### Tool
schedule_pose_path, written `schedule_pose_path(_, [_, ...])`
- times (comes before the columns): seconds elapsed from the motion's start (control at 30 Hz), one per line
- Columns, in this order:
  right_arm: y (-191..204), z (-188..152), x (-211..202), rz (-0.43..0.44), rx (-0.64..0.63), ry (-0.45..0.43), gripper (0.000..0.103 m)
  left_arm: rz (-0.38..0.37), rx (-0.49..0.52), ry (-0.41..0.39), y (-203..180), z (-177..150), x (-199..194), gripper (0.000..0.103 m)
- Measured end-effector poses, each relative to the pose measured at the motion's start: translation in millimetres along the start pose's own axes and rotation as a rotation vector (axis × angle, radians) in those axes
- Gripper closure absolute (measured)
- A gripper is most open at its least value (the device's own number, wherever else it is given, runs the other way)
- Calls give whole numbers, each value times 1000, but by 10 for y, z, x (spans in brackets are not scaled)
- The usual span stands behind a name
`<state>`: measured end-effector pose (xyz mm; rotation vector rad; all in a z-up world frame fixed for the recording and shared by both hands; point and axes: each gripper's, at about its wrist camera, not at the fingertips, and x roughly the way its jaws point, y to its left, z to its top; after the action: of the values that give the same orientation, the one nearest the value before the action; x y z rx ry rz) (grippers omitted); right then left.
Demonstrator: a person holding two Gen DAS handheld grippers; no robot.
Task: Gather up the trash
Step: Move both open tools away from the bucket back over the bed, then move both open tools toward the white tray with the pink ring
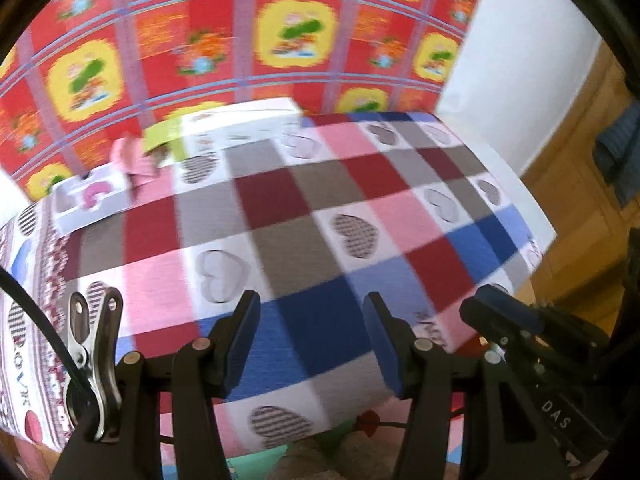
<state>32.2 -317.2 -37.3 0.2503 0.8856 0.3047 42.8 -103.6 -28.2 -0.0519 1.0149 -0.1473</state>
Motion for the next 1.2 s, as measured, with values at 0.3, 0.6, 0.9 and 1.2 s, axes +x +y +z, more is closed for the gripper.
schedule_pose_path(0.3, [333, 321, 287, 80, -132, 28, 81, 84, -148, -36, 592, 16, -213, 47])
schedule_pose_path(0.6, [515, 737, 630, 185, -259, 55, 72, 173, -288, -61, 965, 100, -248, 47])
schedule_pose_path(0.9, [670, 1085, 1129, 273, -376, 108, 72, 282, -433, -67, 1265, 105, -180, 47])
schedule_pose_path(1.2, [1002, 1219, 1624, 255, -492, 141, 71, 338, -542, -44, 1625, -94, -177, 46])
